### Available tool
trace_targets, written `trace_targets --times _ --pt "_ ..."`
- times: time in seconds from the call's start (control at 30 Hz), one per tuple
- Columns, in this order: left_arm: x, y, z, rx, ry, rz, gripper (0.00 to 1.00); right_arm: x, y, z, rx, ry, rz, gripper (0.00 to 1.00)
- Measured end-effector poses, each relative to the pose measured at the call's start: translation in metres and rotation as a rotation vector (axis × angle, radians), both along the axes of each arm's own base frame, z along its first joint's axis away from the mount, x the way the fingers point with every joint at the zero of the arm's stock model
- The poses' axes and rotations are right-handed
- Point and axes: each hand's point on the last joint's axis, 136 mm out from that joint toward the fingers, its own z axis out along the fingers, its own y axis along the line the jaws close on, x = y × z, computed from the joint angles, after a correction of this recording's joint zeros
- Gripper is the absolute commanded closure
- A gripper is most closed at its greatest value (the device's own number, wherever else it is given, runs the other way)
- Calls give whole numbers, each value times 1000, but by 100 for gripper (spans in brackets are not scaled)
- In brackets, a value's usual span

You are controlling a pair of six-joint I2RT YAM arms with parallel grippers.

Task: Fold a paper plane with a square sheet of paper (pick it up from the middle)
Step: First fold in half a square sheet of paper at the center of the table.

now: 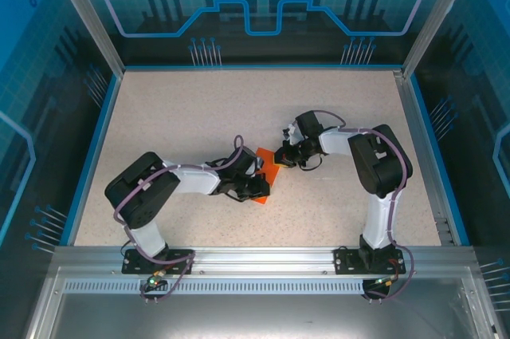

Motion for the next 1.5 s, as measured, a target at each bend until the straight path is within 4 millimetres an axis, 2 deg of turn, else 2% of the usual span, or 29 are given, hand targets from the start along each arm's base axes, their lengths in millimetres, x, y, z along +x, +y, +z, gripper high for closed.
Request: trace_targets --times 0.17,0.73,0.87,1.0,1.1,1.2,1.27,1.37,1.5 --pt "-15 1 -1 8 1 -16 100 0 0 0 -1 1 0 100" --pt "-29 3 0 36 -7 21 99 0 1 2 -26 -25 37 99" --pt "-41 10 7 73 21 9 90 0 3 6 -87 -50 63 98" --pt "-28 17 38 90 -27 54 69 -6 9 19 -174 -104 91 92" --pt "-4 36 63 113 -81 156 58 -12 20 38 -230 -176 111 83" --pt "13 70 71 153 -99 273 45 -19 37 52 -273 -232 130 81" --pt "18 95 70 180 -92 345 38 -24 46 55 -298 -249 141 81" --pt "15 129 61 226 -58 432 31 -31 59 54 -322 -249 157 81" --pt "6 159 50 266 -13 501 23 -34 80 43 -344 -232 188 83"
